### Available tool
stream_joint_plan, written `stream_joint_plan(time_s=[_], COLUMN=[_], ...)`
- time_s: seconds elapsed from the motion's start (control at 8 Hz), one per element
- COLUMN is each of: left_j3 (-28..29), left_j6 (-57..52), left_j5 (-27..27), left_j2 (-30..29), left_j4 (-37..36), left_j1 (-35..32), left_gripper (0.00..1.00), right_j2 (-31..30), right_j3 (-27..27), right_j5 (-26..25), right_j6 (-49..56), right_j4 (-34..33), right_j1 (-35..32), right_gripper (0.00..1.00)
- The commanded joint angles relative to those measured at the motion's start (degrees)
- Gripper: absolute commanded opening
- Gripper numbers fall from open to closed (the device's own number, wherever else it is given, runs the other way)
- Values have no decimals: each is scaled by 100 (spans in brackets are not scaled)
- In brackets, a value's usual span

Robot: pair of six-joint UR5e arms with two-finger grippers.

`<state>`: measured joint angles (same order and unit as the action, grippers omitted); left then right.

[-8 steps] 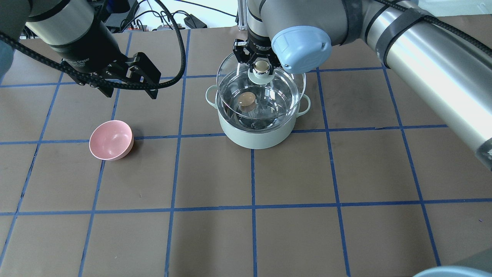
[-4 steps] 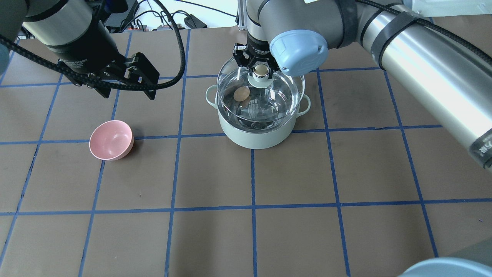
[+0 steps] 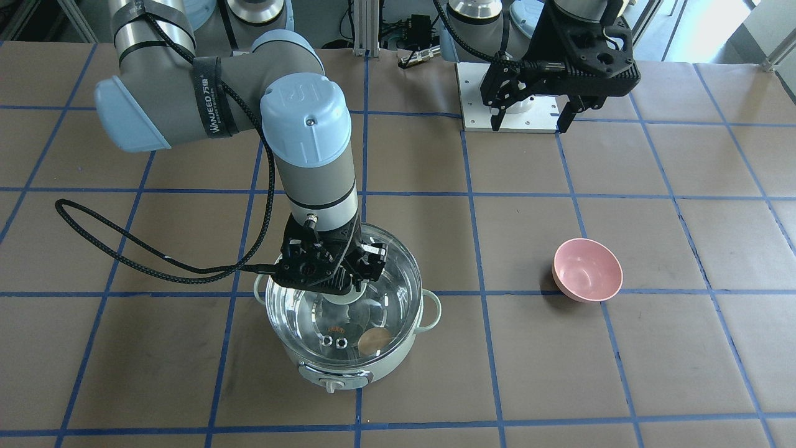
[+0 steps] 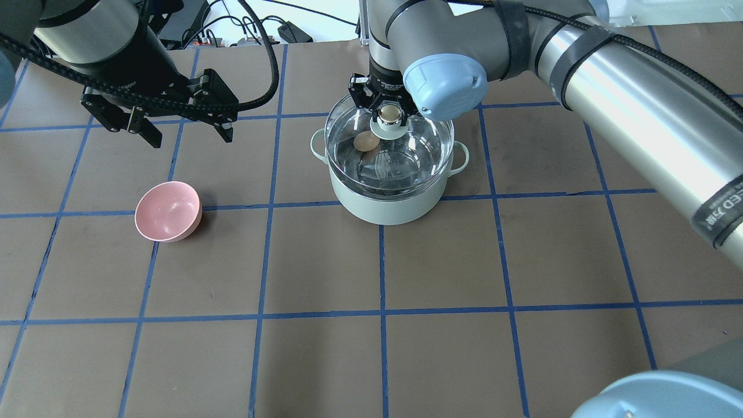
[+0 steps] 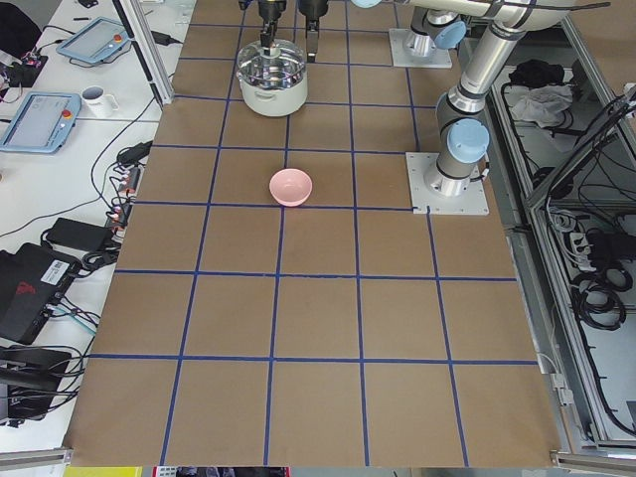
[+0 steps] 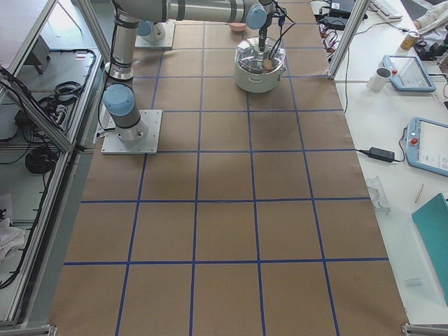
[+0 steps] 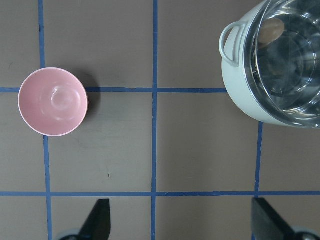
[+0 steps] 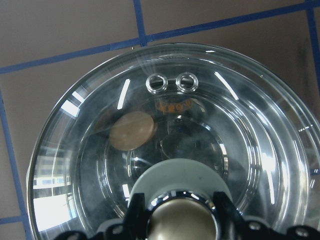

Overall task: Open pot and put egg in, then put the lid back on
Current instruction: 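Carry the glass lid back over the pot and lower it on with the right gripper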

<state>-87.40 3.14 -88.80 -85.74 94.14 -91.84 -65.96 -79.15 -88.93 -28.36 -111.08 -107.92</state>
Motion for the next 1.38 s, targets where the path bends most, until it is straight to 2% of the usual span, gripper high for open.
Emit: stream_joint_plan(time_s=[0.0, 0.25, 0.88, 1.25], left_j3=[12, 12, 3, 3], left_j6=[64, 72, 73, 73], left_j5=[20, 20, 20, 20], left_j2=[-13, -13, -4, -13], left_j4=[8, 8, 8, 8], left_j1=[0, 0, 0, 0], left_gripper=[100, 100, 100, 100], right_j2=[13, 13, 22, 22], right_j3=[-39, -127, -153, -153], right_j5=[34, 34, 25, 25], right_j6=[-12, -12, -12, -12], right_j4=[-10, -158, -168, -168], right_j1=[-1, -1, -1, -1], right_gripper=[11, 15, 48, 53])
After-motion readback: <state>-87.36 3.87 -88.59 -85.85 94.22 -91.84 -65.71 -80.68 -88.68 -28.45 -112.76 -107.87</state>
